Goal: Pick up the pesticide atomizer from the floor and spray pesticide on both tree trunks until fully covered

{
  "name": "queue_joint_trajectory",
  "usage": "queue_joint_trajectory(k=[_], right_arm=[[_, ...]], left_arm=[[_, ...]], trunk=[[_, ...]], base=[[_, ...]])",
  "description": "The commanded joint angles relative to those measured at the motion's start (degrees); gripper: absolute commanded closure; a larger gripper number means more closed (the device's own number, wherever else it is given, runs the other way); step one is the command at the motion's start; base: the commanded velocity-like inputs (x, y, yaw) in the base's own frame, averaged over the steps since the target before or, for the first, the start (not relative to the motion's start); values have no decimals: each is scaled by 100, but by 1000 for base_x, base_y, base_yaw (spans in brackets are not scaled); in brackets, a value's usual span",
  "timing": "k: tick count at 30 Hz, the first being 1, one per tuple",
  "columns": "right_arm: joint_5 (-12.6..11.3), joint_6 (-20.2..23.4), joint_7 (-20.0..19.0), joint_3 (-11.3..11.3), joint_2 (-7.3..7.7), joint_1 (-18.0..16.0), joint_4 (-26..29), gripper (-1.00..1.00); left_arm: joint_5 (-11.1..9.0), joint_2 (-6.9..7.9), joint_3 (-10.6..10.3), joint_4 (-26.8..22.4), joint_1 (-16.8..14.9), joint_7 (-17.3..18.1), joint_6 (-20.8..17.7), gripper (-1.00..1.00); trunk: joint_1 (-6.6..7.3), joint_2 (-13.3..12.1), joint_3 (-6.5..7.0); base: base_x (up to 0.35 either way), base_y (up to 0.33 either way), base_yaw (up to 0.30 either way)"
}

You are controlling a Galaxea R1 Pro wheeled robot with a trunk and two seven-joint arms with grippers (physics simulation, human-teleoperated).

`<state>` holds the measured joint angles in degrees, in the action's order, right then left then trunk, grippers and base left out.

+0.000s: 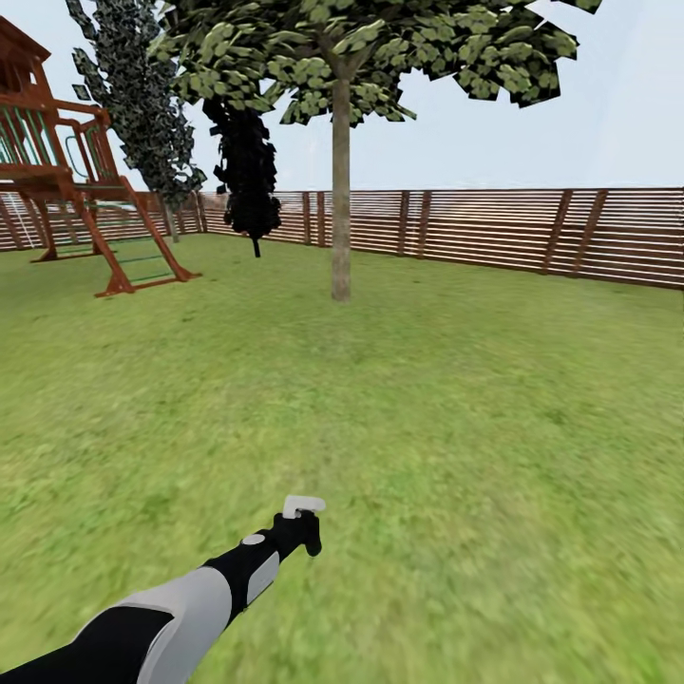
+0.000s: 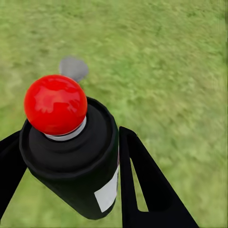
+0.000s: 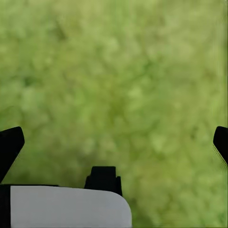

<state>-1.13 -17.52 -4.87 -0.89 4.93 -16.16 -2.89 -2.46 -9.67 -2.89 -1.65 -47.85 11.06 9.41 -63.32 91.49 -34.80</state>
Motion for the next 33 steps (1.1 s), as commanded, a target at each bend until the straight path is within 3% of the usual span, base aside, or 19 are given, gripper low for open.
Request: queue_joint_trajectory(k=[1,12,33], right_arm=[[-14,-41,-23,-7,0,-10,-26,-100],[-11,-41,-23,-7,-1,-10,-26,-100],[-15,-41,-23,-7,-1,-10,-28,-100]], left_arm=[[-27,0,-27,7,-5,11,23,100],[-27,0,-27,7,-5,11,19,100],[-27,0,-27,7,-5,11,18,100]], trunk=[[-3,3,-7],[-3,3,-9],[-3,3,-9]], base=[[344,0,-26],[344,0,103],[344,0,5]])
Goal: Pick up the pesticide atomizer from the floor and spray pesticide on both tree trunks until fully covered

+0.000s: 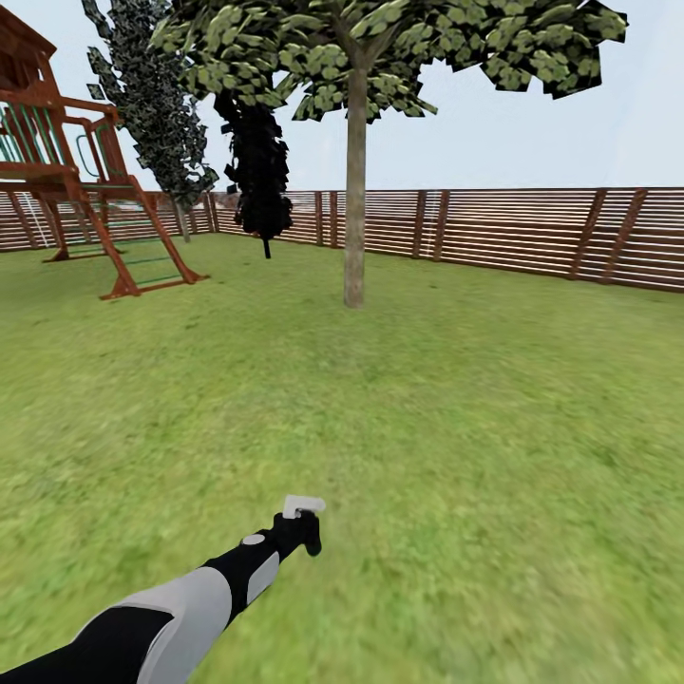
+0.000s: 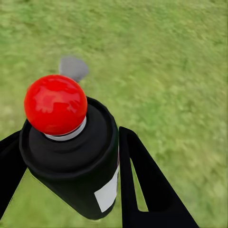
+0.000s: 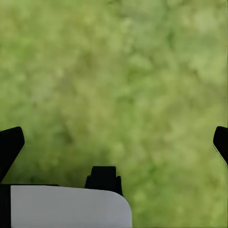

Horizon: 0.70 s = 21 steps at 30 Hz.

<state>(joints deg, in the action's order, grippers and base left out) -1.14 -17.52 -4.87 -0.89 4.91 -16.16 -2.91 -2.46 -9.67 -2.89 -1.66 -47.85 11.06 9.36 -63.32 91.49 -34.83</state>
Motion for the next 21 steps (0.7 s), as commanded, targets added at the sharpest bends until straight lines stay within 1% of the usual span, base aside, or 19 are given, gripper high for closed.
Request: queue_joint_trajectory(k=[1,21], right_arm=[[-12,-41,-23,-7,2,-10,-23,-100],[-18,-41,-24,0,10,-10,-17,-100]], left_arm=[[-27,0,-27,7,-5,10,22,100],[-25,0,-27,7,-5,10,29,100]], trunk=[[-3,3,-5],[-3,3,-5]], base=[[344,0,0],[344,0,0]])
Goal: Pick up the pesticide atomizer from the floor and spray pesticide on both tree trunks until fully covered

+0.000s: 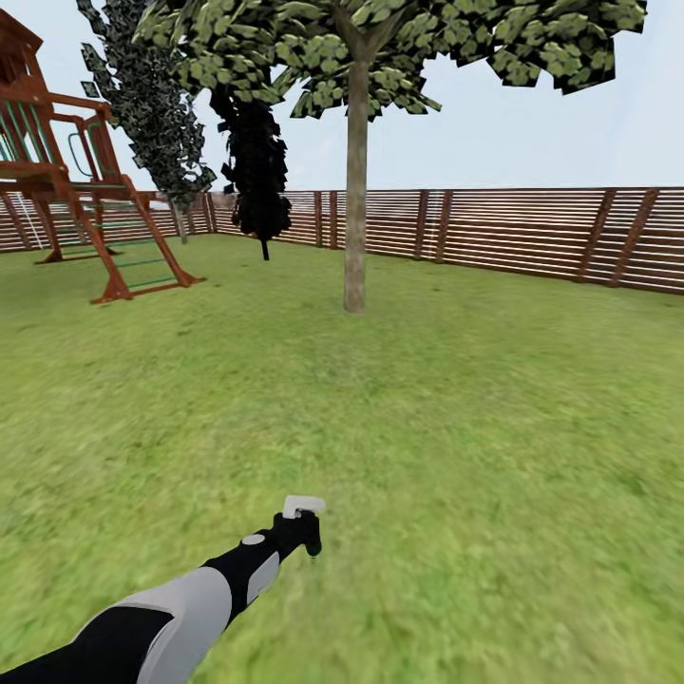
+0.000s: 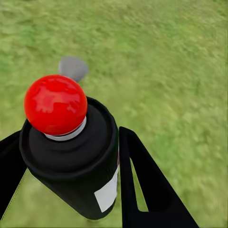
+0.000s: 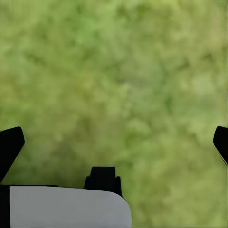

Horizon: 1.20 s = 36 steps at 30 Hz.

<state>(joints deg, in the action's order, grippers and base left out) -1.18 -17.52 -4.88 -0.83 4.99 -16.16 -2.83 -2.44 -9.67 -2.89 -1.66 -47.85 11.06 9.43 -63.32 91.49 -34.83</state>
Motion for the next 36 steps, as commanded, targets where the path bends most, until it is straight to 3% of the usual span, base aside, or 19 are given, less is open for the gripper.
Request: queue_joint_trajectory(k=[1,36], right_arm=[[-14,-41,-23,-6,5,-10,-25,-100],[-23,-59,-22,-14,55,-10,-3,-100]], left_arm=[[-27,0,-27,7,-5,10,21,100],[-20,9,-27,-1,12,2,23,100]], trunk=[[-3,3,-5],[-3,3,-5]], base=[[344,0,0],[344,0,0]])
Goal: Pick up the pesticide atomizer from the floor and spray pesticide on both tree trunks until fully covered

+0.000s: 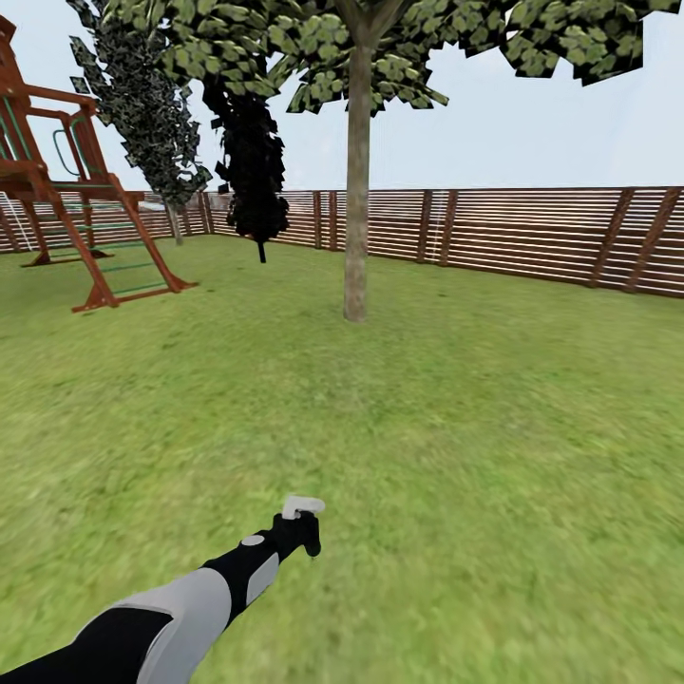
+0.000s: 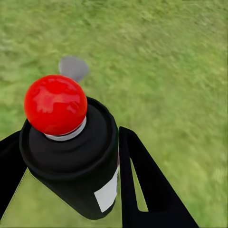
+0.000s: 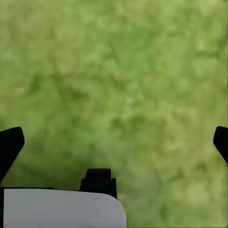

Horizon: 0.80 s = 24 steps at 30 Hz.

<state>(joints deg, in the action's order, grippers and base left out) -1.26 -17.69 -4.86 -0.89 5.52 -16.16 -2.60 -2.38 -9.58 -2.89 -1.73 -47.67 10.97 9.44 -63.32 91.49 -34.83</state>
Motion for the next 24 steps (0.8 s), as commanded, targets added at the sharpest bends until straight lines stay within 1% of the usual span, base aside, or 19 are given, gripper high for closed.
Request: queue_joint_trajectory(k=[1,24], right_arm=[[-15,-41,-23,-7,2,-10,-27,-100],[-15,-41,-23,-7,2,-10,-26,-100]], left_arm=[[-26,0,-27,7,-5,10,21,100],[-26,0,-27,8,-5,10,22,100]], trunk=[[-3,3,-5],[-3,3,-5]], base=[[345,0,0],[345,0,0]])
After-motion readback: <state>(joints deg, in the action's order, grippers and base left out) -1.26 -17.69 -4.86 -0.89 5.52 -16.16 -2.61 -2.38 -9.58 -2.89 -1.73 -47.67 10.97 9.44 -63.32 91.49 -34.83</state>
